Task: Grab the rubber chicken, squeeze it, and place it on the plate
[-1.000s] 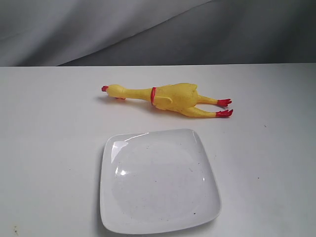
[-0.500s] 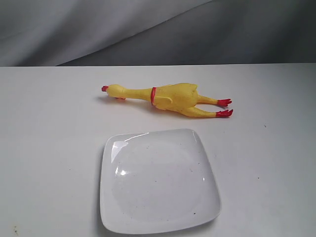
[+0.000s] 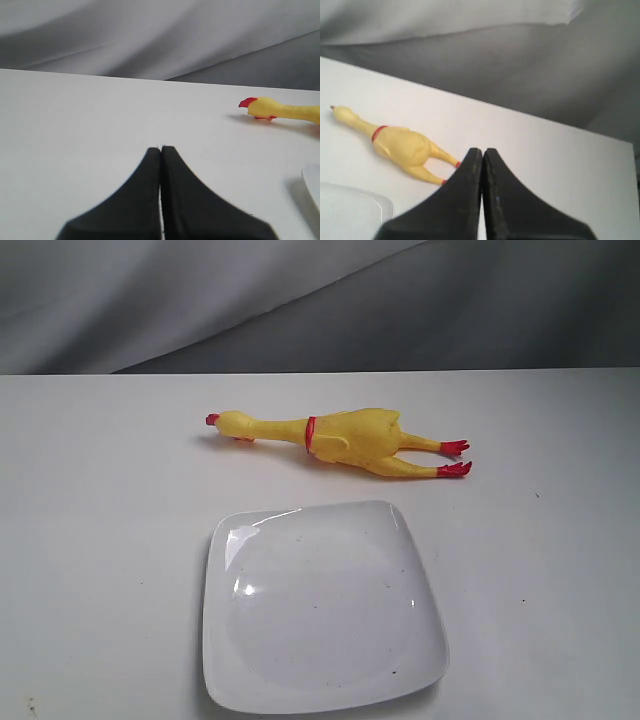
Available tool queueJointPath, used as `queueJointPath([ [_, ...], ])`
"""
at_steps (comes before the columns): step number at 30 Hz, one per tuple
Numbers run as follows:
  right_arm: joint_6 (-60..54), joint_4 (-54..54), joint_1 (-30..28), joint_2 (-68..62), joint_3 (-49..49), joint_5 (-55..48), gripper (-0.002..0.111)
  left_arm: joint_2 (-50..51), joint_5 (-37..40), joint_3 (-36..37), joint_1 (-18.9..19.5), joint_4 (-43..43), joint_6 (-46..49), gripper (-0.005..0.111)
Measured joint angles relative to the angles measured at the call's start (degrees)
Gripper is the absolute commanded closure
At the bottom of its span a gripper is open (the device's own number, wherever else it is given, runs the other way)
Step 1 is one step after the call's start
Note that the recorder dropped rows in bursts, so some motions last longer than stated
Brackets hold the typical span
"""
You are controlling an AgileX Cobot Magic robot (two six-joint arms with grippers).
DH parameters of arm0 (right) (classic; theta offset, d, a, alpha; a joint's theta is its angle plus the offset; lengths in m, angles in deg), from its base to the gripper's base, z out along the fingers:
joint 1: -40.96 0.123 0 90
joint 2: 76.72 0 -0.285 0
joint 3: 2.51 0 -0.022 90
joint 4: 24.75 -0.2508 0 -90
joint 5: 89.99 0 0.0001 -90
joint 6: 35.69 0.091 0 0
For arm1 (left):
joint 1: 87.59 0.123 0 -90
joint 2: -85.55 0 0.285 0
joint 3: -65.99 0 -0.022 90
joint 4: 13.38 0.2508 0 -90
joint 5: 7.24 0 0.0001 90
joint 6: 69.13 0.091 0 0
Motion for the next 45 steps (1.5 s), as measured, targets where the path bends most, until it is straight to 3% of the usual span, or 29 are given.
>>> queueJointPath([
  [9, -5.7, 0.0, 0.9, -16.8, 0.4, -1.9, 0.108, 0.0, 0.0, 0.0, 0.0, 0.0, 0.0, 0.106],
  [13, -9.4, 0.0, 6.0, -26.5, 0.4, -0.7, 0.108, 0.0, 0.0, 0.0, 0.0, 0.0, 0.0, 0.106],
  [22, -13.9, 3.8, 17.2, -42.3, 0.4, 13.6, 0.108, 0.0, 0.0, 0.0, 0.0, 0.0, 0.0, 0.106],
  [23, -14.4, 3.9, 17.6, -43.6, 0.4, 14.6, 0.104, 0.0, 0.0, 0.0, 0.0, 0.0, 0.0, 0.106],
  [29, -21.2, 4.4, 17.8, -49.7, 0.4, 12.6, 0.053, 0.0, 0.0, 0.0, 0.0, 0.0, 0.0, 0.106],
  [31, -22.1, 4.5, 17.8, -51.0, 0.4, 11.9, 0.044, 0.0, 0.0, 0.0, 0.0, 0.0, 0.1, 0.106],
  [38, -22.6, 3.8, 17.8, -52.5, 0.4, 13.8, 0.045, 0.0, 0.0, 0.0, 0.0, 0.0, 0.1, 0.106],
  [45, -31.2, -5.5, 17.8, -52.5, 0.4, 18.8, 0.050, 0.0, 0.0, 0.0, 0.0, 0.0, 0.1, 0.106],
])
